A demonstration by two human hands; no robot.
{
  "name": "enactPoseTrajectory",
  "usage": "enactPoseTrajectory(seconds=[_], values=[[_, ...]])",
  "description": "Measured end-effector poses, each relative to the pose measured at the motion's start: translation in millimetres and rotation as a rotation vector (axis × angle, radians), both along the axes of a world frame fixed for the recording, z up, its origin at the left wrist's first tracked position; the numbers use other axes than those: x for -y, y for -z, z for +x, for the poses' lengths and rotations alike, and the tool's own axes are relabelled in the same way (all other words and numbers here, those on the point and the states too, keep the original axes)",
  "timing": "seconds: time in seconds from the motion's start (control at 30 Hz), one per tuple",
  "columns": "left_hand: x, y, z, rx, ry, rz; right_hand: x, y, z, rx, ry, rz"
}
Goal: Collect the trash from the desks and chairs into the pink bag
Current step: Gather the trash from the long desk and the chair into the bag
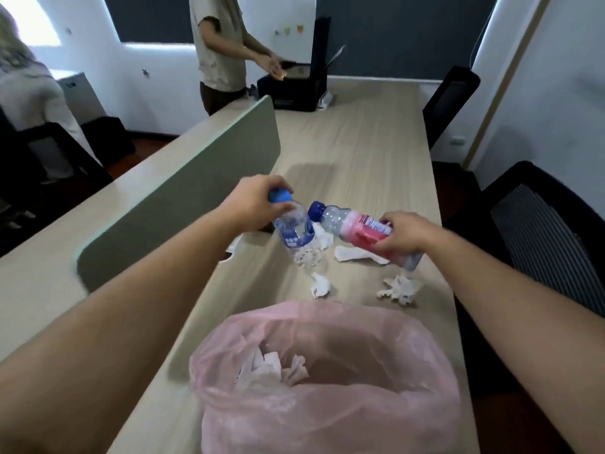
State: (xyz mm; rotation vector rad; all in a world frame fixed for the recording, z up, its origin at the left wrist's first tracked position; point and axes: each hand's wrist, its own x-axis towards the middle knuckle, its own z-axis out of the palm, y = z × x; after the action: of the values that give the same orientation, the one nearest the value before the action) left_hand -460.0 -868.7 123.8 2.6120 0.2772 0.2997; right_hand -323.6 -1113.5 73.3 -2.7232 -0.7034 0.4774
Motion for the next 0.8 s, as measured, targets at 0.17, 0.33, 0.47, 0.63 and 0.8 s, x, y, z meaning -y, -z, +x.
enactPoseTrajectory(seconds=[0.17, 0.33, 0.47, 0.63, 0.8], values=[[16, -71, -43, -0.039, 0.109, -0.187, 61, -101, -5, -0.112, -0.105, -0.210], [53, -45, -74, -0.394, 0.229, -0.088, 79, -127, -42, -0.157, -0.240, -0.508], [75, 11, -92, -0.595, 0.212, 0.138, 56, -96, -89, -0.249, -0.273, -0.637], [86, 61, -107, -0.606, 0.190, 0.240, 22, -58, -134, -0.151, -0.329, -0.740], [70, 57, -111, -0.433, 0.183, 0.676, 6, -36, -148, -0.213, -0.335, -0.728]])
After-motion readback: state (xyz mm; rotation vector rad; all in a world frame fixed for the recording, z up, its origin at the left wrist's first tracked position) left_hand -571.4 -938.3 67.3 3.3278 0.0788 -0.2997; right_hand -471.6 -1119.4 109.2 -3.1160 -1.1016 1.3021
